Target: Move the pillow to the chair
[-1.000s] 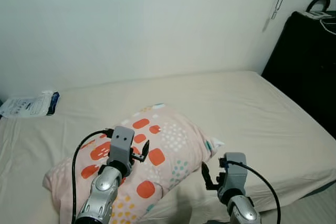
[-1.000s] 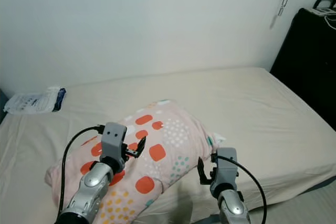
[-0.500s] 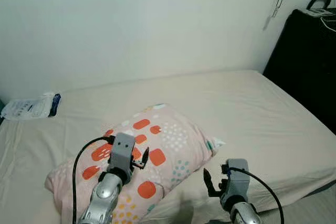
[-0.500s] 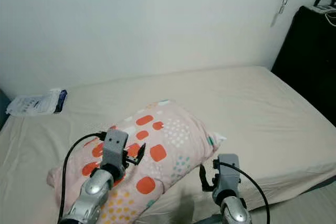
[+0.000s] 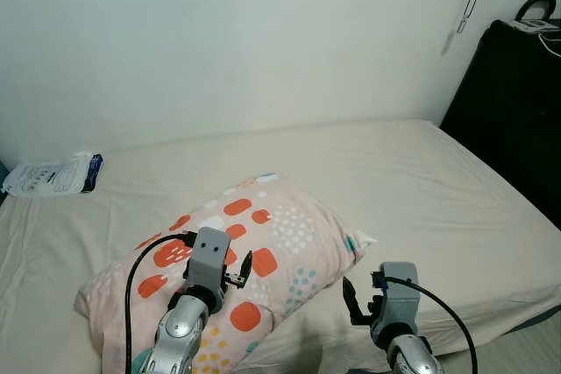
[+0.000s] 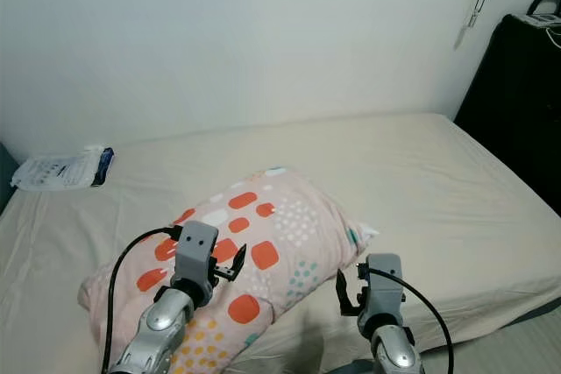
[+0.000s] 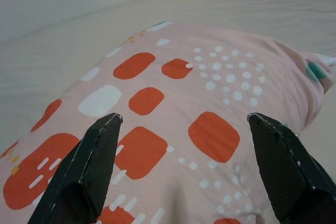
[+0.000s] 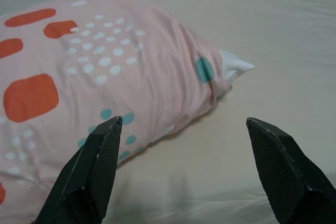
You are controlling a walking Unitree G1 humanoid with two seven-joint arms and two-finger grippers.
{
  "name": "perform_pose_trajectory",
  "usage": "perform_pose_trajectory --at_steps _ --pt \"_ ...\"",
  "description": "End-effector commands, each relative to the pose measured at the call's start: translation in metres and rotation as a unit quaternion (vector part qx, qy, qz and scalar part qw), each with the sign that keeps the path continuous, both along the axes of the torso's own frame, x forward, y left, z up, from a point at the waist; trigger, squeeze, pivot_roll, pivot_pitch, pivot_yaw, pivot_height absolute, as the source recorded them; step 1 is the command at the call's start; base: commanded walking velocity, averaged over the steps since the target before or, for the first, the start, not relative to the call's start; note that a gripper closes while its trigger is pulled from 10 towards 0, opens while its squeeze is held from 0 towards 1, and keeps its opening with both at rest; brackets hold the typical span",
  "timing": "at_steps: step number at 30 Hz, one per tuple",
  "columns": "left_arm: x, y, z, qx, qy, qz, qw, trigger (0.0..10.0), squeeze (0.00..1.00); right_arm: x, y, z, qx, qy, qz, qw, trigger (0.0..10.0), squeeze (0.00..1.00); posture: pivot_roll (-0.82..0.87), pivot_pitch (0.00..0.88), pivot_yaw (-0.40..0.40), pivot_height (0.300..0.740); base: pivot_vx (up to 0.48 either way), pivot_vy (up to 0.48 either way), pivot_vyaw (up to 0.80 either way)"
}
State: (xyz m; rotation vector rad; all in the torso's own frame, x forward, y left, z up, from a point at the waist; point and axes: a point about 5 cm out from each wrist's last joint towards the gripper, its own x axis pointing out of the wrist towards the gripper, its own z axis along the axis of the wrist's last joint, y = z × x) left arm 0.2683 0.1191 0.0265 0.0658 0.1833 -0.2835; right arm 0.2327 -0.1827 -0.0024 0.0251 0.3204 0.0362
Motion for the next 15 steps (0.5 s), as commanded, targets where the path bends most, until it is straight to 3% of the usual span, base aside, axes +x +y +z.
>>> perform_pose_trajectory --at_steps 1,8,11,15 --pt "0.001 -0.002 0.001 0.004 -0.002 -0.004 1.000 10.0 0.00 0.002 -0.003 0.005 -0.003 -0.009 -0.004 1.000 10.0 0.00 0.07 0.000 -0.050 0.740 0.000 0.000 0.00" --pt "0.001 -0.002 0.001 0.007 -0.002 -0.003 1.000 10.0 0.00 0.001 -0.005 0.006 -0.002 -0.009 -0.010 1.000 10.0 0.00 0.05 0.000 -0.060 0.740 0.000 0.000 0.00" --pt "0.002 0.007 0.005 0.005 -0.009 0.017 1.000 10.0 0.00 0.000 -0.005 0.003 0.001 -0.003 -0.015 1.000 10.0 0.00 0.04 0.000 -0.052 0.740 0.000 0.000 0.00" --pt "0.009 0.007 0.006 0.006 -0.010 0.020 1.000 10.0 0.00 0.008 -0.009 0.007 -0.005 -0.010 -0.020 1.000 10.0 0.00 0.01 0.000 -0.046 0.740 0.000 0.000 0.00"
